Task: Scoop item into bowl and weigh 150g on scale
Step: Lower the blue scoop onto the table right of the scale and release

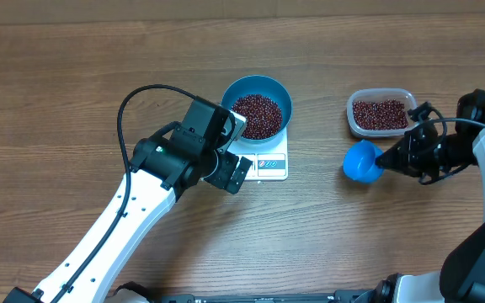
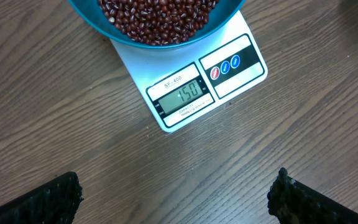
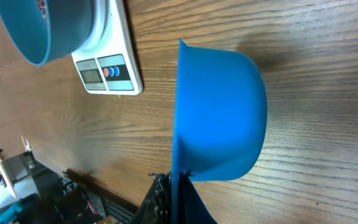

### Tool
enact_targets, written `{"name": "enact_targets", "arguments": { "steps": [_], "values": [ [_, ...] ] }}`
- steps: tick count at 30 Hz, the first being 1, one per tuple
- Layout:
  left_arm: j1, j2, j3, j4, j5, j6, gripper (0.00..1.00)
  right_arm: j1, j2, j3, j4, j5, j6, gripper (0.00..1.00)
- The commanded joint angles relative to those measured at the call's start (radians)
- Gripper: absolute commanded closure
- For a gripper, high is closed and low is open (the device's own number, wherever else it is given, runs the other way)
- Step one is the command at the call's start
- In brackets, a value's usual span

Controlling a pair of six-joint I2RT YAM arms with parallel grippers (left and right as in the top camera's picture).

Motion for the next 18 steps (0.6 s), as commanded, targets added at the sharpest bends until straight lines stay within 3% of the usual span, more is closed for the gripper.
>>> {"name": "enact_targets", "arguments": {
  "steps": [1, 8, 16, 18],
  "values": [
    [0.007, -0.023, -0.008, 0.005, -0.003, 0.019, 0.0, -0.001, -0.026, -0.018, 0.043, 0.013, 0.042, 0.94],
    [0.007, -0.023, -0.008, 0.005, -0.003, 0.019, 0.0, -0.001, -0.023, -0.066, 0.092, 0.003, 0.058, 0.82],
    [0.007, -0.023, -0.008, 0.005, -0.003, 0.019, 0.0, -0.001, -0.021, -0.067, 0.093, 0.021, 0.06, 0.82],
    [0.007, -0.023, -0.008, 0.005, -0.003, 0.019, 0.0, -0.002, -0.021, -0.062, 0.089, 0.098, 0.126, 0.79]
  ]
}}
